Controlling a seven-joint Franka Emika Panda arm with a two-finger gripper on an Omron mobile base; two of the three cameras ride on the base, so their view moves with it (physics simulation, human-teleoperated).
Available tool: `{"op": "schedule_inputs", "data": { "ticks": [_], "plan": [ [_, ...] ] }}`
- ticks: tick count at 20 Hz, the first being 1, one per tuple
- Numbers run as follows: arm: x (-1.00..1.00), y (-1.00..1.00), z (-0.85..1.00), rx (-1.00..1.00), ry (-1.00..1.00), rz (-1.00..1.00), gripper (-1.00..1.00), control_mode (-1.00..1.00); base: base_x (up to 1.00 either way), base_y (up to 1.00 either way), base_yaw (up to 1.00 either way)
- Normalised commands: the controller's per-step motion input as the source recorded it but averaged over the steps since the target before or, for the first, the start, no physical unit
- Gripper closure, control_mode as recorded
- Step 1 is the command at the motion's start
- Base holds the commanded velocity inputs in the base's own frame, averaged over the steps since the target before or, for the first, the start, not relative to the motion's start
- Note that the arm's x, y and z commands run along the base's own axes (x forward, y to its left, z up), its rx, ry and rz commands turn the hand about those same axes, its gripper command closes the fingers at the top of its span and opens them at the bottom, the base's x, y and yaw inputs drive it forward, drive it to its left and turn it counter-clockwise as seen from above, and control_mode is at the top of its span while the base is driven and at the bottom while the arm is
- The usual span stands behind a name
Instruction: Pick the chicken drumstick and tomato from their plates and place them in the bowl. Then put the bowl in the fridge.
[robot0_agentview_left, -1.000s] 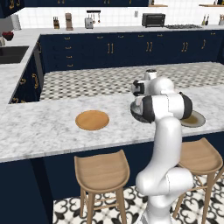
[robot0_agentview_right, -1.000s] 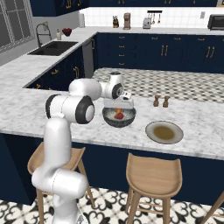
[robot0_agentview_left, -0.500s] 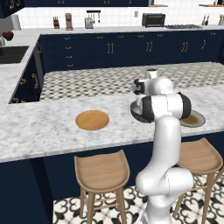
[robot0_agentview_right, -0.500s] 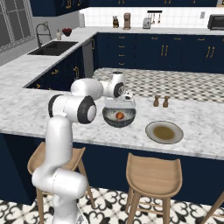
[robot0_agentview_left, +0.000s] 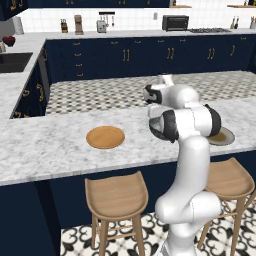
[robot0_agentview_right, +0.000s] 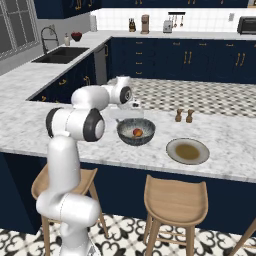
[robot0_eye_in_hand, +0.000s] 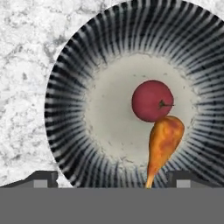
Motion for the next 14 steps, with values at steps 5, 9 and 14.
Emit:
{"op": "schedule_inputs", "data": {
  "ticks": [5,9,14],
  "plan": [
    [0.03,0.19,-0.36,-0.02,0.08,0.12,-1.00,-1.00,0.00,0.00,0.00],
    [0.04,0.00,-0.32,0.00,0.06,0.06,-1.00,-1.00,0.00,0.00,0.00],
    [0.00,0.07,-0.39,0.00,0.01,0.07,-1.00,-1.00,0.00,0.00,0.00]
  ]
}}
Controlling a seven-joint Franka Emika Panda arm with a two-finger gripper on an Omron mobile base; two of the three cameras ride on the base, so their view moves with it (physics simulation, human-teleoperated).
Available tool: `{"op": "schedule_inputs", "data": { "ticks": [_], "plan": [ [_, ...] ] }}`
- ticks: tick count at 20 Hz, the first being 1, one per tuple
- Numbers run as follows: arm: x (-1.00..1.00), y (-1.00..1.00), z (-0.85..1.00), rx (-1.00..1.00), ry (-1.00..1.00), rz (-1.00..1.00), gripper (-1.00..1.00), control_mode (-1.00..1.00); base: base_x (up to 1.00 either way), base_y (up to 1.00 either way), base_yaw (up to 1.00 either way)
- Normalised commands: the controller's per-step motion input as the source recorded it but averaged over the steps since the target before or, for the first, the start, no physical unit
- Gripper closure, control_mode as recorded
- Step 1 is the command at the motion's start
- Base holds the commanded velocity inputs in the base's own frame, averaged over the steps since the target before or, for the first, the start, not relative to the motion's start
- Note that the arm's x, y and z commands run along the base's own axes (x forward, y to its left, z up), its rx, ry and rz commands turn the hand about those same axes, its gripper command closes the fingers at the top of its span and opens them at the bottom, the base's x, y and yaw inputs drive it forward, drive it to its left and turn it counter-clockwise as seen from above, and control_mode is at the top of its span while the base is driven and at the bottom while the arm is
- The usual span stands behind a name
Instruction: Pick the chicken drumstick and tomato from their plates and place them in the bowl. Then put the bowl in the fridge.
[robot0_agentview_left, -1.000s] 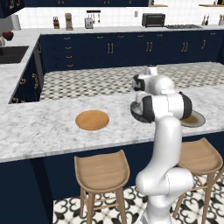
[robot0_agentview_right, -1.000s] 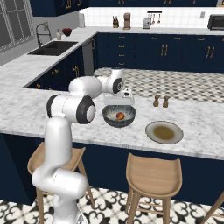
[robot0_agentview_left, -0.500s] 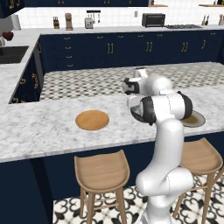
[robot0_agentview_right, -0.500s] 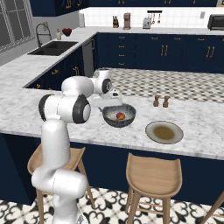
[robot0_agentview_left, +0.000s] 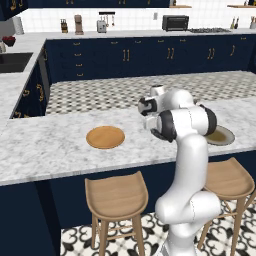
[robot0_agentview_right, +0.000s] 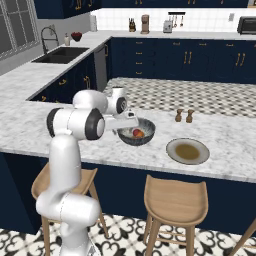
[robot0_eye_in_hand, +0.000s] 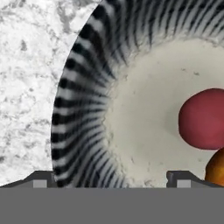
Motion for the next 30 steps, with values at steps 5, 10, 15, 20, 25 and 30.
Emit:
{"op": "schedule_inputs", "data": {
  "ticks": [5,10,15,20,25,30],
  "plan": [
    [0.15,-0.01,-0.30,0.00,0.00,0.09,-1.00,-1.00,0.00,0.00,0.00],
    [0.10,0.00,-0.24,0.00,0.00,0.14,1.00,-1.00,0.00,0.00,0.00],
    [-0.47,-0.40,-0.27,0.00,-0.01,0.10,1.00,-1.00,0.00,0.00,0.00],
    [-0.40,-0.61,-0.11,0.00,-0.09,0.11,1.00,-1.00,0.00,0.00,0.00],
    [-0.46,-0.05,0.51,0.00,-0.14,0.23,1.00,-1.00,0.00,0.00,0.00],
    [-0.99,0.12,0.62,0.00,-0.21,0.32,1.00,-1.00,0.00,0.00,0.00]
  ]
}}
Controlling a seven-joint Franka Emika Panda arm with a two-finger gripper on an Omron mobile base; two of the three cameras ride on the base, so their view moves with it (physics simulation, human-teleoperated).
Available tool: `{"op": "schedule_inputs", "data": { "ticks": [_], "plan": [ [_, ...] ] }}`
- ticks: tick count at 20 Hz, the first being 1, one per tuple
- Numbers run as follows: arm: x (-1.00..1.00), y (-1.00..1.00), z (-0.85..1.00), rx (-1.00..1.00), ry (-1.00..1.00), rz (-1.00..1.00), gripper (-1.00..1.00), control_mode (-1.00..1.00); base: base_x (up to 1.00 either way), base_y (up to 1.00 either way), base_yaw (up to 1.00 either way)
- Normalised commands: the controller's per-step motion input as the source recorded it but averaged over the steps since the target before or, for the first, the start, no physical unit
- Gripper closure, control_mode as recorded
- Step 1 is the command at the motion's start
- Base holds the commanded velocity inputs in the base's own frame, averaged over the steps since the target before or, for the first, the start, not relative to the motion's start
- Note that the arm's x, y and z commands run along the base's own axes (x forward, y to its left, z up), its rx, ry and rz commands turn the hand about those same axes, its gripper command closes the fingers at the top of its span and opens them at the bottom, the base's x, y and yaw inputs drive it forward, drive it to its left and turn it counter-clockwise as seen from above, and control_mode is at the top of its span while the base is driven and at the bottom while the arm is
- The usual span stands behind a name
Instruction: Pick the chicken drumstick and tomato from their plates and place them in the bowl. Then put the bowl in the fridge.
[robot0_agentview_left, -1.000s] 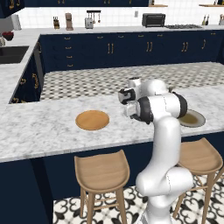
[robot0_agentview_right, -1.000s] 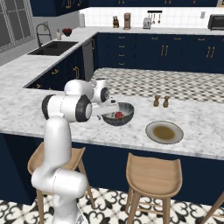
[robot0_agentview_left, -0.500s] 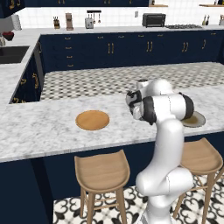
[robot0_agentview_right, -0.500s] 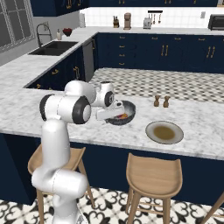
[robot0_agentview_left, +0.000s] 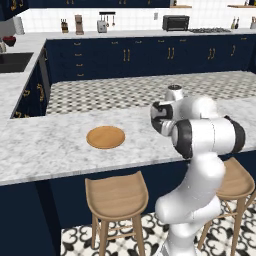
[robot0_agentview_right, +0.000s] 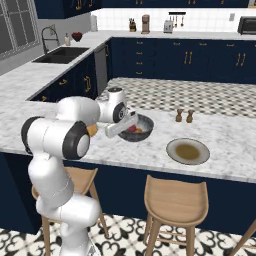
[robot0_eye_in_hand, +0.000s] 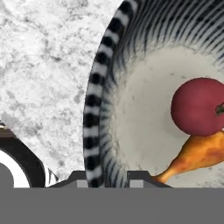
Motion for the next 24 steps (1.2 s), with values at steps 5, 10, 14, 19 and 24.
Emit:
{"op": "schedule_inputs", "data": {
  "ticks": [5,10,14,19,24],
  "plan": [
    [-1.00,0.19,0.35,0.00,-0.18,0.29,1.00,-1.00,0.00,0.00,0.00],
    [-1.00,0.15,0.39,-0.02,-0.14,0.15,1.00,-1.00,0.00,0.00,0.00],
    [-1.00,0.18,0.37,-0.11,-0.03,0.00,1.00,-1.00,0.00,0.00,0.00],
    [-0.85,0.00,0.11,-0.01,-0.13,0.00,1.00,-1.00,0.00,0.00,0.00],
    [0.00,0.00,0.00,0.00,-0.01,0.00,1.00,1.00,-0.37,0.00,-0.04]
  ]
}}
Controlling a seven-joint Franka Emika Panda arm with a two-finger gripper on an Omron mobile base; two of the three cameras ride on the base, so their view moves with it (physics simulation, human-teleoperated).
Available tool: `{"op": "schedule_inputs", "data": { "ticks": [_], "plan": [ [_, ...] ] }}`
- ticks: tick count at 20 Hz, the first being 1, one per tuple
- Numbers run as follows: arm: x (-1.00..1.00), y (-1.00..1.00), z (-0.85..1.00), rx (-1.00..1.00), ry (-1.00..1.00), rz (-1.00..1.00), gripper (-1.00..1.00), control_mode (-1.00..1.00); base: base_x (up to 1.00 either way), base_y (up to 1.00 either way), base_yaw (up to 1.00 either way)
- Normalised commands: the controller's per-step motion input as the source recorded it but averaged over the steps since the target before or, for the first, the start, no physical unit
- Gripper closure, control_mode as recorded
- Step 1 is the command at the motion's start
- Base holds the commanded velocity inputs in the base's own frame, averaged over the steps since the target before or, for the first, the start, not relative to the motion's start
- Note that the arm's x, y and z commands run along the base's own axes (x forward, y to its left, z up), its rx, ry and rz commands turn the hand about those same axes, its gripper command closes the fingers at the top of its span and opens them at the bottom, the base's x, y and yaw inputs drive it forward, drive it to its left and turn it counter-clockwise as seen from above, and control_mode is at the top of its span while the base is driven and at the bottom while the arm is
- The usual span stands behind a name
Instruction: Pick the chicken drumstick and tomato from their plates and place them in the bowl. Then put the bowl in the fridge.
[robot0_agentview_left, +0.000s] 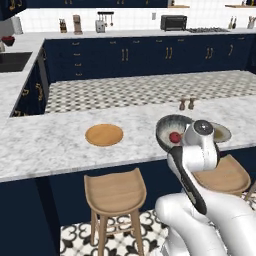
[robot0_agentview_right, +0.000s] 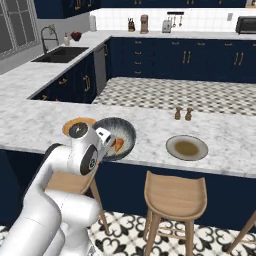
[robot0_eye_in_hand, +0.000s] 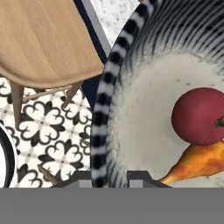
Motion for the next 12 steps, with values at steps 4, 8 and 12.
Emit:
{"op": "schedule_inputs", "data": {
  "ticks": [4,8,12],
  "plan": [
    [0.00,0.00,0.00,0.00,0.00,0.00,1.00,1.00,-0.51,-0.06,-0.54],
    [0.00,0.00,0.00,0.00,0.00,0.00,1.00,1.00,-0.03,-0.01,-0.70],
    [0.00,0.00,0.00,0.00,0.00,0.00,1.00,1.00,0.04,-0.17,-0.70]
  ]
}}
